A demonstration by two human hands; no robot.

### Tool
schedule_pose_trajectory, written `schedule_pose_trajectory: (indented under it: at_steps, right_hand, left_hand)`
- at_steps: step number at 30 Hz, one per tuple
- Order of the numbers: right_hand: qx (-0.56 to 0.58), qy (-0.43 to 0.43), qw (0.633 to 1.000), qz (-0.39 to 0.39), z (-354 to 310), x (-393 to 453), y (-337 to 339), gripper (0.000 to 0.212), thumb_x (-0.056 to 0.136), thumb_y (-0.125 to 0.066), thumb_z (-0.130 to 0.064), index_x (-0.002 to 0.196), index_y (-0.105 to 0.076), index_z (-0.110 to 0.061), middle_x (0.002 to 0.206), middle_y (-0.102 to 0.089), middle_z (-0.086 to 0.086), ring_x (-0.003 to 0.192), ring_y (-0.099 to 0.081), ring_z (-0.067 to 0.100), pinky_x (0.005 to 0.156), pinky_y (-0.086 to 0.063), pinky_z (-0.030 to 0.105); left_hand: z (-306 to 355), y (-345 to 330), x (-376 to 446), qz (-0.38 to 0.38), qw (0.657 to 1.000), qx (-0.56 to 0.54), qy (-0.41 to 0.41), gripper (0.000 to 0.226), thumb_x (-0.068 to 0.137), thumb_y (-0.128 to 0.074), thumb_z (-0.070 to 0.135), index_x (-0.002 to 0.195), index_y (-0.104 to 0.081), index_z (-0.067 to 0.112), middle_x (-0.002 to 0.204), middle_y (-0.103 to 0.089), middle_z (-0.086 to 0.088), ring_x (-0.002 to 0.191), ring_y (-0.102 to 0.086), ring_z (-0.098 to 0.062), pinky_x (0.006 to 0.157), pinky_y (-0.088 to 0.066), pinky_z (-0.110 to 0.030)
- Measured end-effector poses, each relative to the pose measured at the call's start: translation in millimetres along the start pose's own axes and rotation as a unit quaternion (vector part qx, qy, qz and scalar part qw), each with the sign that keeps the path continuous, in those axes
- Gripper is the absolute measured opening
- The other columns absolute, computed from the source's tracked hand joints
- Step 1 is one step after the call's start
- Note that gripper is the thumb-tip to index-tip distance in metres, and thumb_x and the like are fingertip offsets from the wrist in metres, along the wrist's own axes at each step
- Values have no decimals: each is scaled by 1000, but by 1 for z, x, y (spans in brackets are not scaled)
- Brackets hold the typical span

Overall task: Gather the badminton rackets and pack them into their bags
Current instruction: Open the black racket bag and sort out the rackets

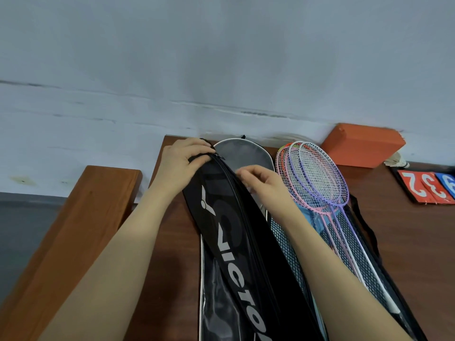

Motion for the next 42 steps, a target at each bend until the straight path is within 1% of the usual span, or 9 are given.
schedule_pose_trajectory:
  at_steps: [3, 8, 11, 16, 26, 30, 36, 39, 42]
  right_hand:
    - [-26, -3, 1000, -12, -11, 19, -11, 16, 93, -54, -27, 104, -66, -24, 95, -67, -10, 89, -62, 3, 84, -49, 23]
    - [4, 29, 999, -19, -31, 36, -20, 12, 82, -67, -10, 82, -72, -20, 81, -71, -3, 80, -65, 6, 78, -51, 23]
    - [-89, 69, 993, -23, -37, 38, -18, 12, 82, -67, -10, 84, -73, -19, 82, -71, -5, 83, -65, 7, 84, -50, 22]
    - [-266, 182, 947, -12, -54, 29, -13, 7, 83, -66, -9, 81, -72, -9, 79, -65, 0, 75, -55, 6, 71, -39, 10]
    - [-270, 66, 960, -12, 11, -23, 32, 8, 81, -70, -11, 75, -68, -6, 72, -65, 1, 63, -53, -3, 60, -39, 8]
    - [-306, 80, 948, -25, 31, -48, 39, 5, 83, -67, -9, 79, -67, -13, 74, -62, -6, 67, -54, 3, 63, -44, 20]
    - [-361, 193, 912, 32, 16, -66, 38, 7, 84, -59, -17, 80, -66, -15, 79, -61, -8, 75, -57, 9, 66, -49, 36]
    - [-314, 187, 930, 48, 19, -71, 40, 7, 83, -63, -18, 84, -70, -18, 83, -64, -12, 79, -59, 4, 73, -49, 41]
    - [-278, 171, 943, 58, 19, -74, 39, 8, 82, -66, -17, 85, -73, -16, 81, -67, -10, 77, -61, 4, 75, -51, 41]
  left_hand:
    - [7, -2, -2, 3, 1000, -16, -3, 15, 80, -67, 15, 93, -74, 19, 99, -65, 12, 101, -59, -10, 95, -45, -34]
    - [1, 2, -9, 43, 997, -43, 37, 16, 76, -72, 12, 90, -75, 19, 93, -66, 13, 95, -62, -7, 91, -46, -22]
    - [0, 1, -10, 37, 998, -28, 30, 14, 78, -71, 12, 91, -74, 17, 95, -66, 12, 96, -60, -5, 91, -43, -15]
    - [-5, -3, -8, 52, 998, -8, 45, 12, 80, -69, 15, 90, -74, 18, 94, -65, 15, 95, -55, 1, 88, -40, -10]
    - [-26, -15, -9, 102, 986, -22, 129, 14, 81, -67, 18, 93, -74, 21, 102, -69, 7, 104, -56, -7, 95, -37, -18]
    - [-25, -17, -12, 118, 984, 14, 136, 15, 83, -65, 20, 95, -73, 22, 106, -68, 6, 107, -57, -13, 97, -41, -30]
    - [24, -66, -25, -72, 985, 155, 18, 30, 92, -49, 29, 120, -60, 28, 145, -39, 7, 137, -23, -24, 101, -17, -44]
    - [51, -90, -64, -141, 970, 183, -81, 37, 89, -37, 41, 116, -61, 34, 143, -41, 11, 139, -18, -23, 100, -17, -47]
    - [59, -85, -76, -112, 963, 215, -120, 31, 88, -38, 40, 100, -67, 37, 131, -54, 12, 134, -24, -20, 97, -19, -43]
Point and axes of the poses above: each hand's wrist, its own x-axis towards the middle knuckle, its own y-axis out of the back of the hand, z = x × y, the point moved 9 cm from there along x, towards the middle knuckle
